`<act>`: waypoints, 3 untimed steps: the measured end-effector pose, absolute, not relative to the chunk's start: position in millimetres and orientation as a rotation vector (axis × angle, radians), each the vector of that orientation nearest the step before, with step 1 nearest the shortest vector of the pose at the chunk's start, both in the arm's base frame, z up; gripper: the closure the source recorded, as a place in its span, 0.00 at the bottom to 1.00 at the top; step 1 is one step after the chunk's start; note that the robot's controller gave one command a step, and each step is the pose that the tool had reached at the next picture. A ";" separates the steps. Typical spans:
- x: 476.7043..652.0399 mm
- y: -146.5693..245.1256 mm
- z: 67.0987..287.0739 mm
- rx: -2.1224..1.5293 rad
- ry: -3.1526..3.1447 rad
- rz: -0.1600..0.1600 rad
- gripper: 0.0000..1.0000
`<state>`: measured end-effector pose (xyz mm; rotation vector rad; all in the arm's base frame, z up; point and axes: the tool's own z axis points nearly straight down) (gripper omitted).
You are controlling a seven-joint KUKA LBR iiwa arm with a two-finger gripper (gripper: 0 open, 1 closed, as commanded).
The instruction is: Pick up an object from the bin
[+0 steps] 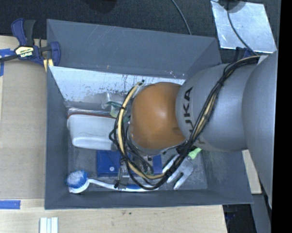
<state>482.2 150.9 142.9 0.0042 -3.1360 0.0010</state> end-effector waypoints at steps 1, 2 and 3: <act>484.4 150.3 146.3 -0.002 -3.143 -0.001 0.00; 484.4 209.8 70.2 0.276 -3.136 -0.004 0.00; 500.4 205.3 70.5 0.405 -3.115 -0.002 0.00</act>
Offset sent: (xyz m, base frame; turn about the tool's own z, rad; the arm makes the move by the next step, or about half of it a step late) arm 0.0004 0.0577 -0.0729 -0.1718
